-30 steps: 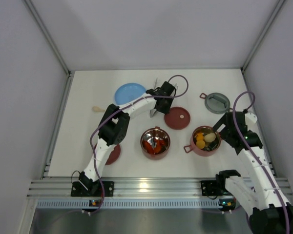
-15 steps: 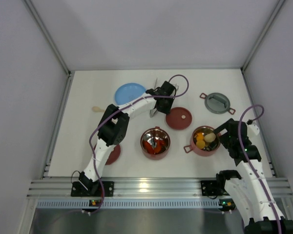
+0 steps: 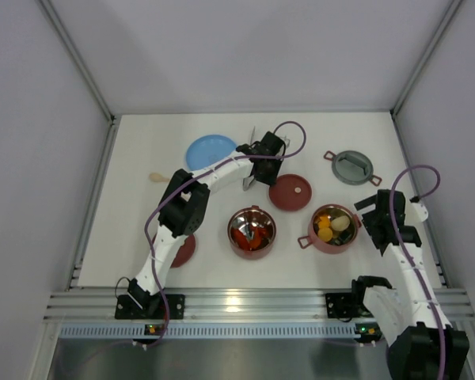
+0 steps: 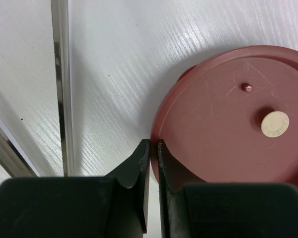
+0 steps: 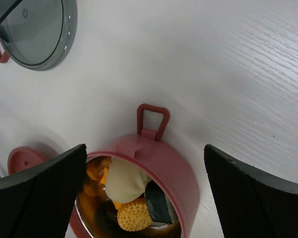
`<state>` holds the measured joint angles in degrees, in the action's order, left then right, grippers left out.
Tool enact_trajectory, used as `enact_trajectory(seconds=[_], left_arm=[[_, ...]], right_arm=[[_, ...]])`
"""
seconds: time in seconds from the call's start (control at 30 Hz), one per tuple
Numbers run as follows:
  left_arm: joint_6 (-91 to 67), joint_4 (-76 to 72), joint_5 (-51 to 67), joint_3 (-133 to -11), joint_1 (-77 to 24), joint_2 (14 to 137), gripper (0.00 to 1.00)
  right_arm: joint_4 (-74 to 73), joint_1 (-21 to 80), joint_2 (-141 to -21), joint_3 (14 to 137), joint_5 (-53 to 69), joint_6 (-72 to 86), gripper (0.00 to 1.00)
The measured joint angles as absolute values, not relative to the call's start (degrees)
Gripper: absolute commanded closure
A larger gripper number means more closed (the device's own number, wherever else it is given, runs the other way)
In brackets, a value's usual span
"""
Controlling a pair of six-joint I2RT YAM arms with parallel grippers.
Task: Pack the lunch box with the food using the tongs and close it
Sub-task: Adjust the packing box at the center of the board.
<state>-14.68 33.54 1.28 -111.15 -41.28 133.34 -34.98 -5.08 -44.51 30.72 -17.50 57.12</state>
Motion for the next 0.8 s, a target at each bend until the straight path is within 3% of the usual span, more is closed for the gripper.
enact_trajectory(seconds=[0.37, 0.53, 0.67, 0.8], left_arm=[[-14.66, 33.56, 1.67, -111.15, -41.28, 133.34, 1.0], [-14.68, 33.56, 1.69, -111.15, -41.28, 133.34, 1.0], [-14.66, 33.56, 1.69, -111.15, -41.28, 133.34, 1.0], [-14.66, 33.56, 1.91, -111.15, -41.28, 133.34, 1.0]], right_arm=[[-32.16, -8.95, -53.91, 30.72, -15.77, 59.37, 0.01], [-31.4, -9.06, -55.09, 29.91, -14.81, 61.19, 0.05], [-31.18, -9.08, -55.99, 29.15, -14.04, 62.33, 0.22], [-29.23, -9.15, -57.63, 28.4, -12.67, 63.59, 0.29]])
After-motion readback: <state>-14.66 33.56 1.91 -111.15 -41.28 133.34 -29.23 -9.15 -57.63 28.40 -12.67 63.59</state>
